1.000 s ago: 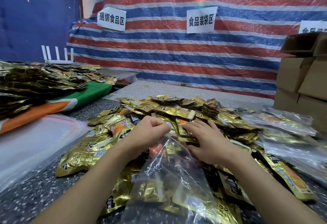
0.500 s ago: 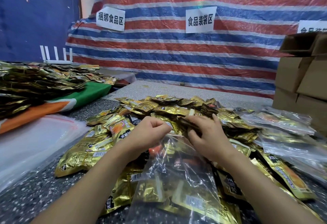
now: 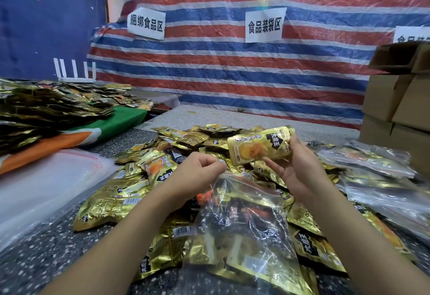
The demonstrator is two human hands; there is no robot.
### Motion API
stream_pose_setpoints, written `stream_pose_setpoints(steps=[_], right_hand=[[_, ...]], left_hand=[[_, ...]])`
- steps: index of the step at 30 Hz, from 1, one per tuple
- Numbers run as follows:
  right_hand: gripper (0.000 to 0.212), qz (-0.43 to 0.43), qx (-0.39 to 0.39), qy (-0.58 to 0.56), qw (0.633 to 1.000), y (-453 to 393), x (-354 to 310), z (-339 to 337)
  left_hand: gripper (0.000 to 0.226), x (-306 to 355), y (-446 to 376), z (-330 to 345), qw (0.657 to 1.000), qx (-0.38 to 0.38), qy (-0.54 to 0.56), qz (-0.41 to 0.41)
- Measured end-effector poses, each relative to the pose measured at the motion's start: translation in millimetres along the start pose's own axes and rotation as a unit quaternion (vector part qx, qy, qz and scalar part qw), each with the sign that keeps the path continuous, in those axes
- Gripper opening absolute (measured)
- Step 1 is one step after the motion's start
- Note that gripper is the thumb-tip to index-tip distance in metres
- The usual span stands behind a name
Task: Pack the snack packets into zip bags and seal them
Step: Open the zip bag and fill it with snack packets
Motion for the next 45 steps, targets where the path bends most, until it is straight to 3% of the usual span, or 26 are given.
stream_pose_setpoints(steps=[5,10,12,18,24,31,38,42,45], right_hand=[[0.054,0.092,-0.022,-0.138,0.986,3,5,0],[0.022,0.093,-0.061,-0.129,0.985,6,4,3],[0.021,0.087,-0.076,-0.087,0.989,6,2,3],[0.018,-0.003,-0.108,-0.029,0.994,2,-18,4],[0.041,-0.117,-0.181,0.07,0.974,14,-41,19],[0.037,-0.165,-0.225,0.23,0.933,29,-42,30],[0.04,-0.175,-0.287,0.418,0.844,39,-41,38],[0.054,-0.172,-0.304,0.481,0.804,44,-41,39],[0.052,-0.156,-0.326,0.496,0.79,47,-40,37]], left_hand=[[0.034,-2,-2,-3,1.0,0.014,0.01,0.001],[0.03,-3,-3,-3,1.0,0.009,0.003,0.008],[0.029,-1,-3,-3,1.0,0.012,0.003,0.017],[0.029,3,-2,-4,0.999,0.005,0.016,0.047],[0.019,9,1,-2,0.996,0.005,0.061,0.068],[0.024,9,1,-6,0.993,0.011,0.094,0.071],[0.037,9,2,-4,0.992,-0.008,0.121,0.033],[0.021,8,3,-2,0.991,-0.026,0.127,0.023],[0.018,8,2,-2,0.996,-0.003,0.081,0.037]])
Point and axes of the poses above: each hand's wrist, its own y-axis away from the middle knuckle, its own z-axis out of the palm, x = y × z, the point moved 6 cm from there along -y, towards the middle knuckle, and after that the axes turned 7 degrees about y, right-handed, at the moved point
